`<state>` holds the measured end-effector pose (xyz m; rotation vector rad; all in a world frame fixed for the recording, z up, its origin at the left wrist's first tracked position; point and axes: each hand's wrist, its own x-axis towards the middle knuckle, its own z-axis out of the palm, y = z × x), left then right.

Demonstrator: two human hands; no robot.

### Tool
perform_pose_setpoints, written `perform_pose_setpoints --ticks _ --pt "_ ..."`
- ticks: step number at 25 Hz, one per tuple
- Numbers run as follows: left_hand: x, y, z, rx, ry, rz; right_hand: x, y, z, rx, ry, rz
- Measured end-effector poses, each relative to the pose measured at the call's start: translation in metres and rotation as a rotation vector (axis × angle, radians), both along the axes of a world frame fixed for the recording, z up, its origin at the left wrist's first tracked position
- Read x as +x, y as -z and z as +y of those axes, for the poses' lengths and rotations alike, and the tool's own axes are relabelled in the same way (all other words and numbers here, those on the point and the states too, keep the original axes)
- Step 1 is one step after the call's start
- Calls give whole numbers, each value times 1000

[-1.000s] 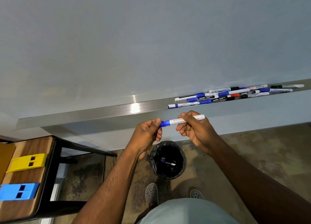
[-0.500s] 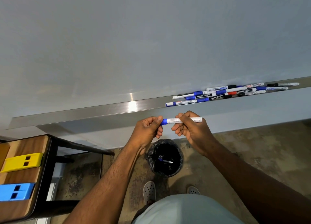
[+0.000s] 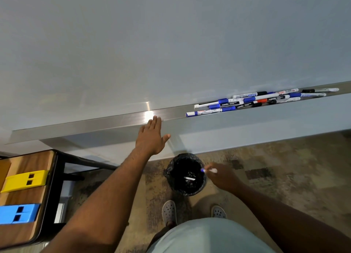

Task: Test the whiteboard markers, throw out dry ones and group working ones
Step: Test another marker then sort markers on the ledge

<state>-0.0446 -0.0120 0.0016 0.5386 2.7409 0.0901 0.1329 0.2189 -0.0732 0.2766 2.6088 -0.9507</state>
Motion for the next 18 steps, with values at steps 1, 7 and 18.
perform_pose_setpoints --ticks 1,7,18 --pt "-1 7 -4 -84 47 -27 14 14 7 12 0 -63" --pt "0 15 -6 -106 74 -49 69 38 13 129 -229 -430" --pt "-6 5 -5 -99 67 -108 0 7 0 250 -98 -118"
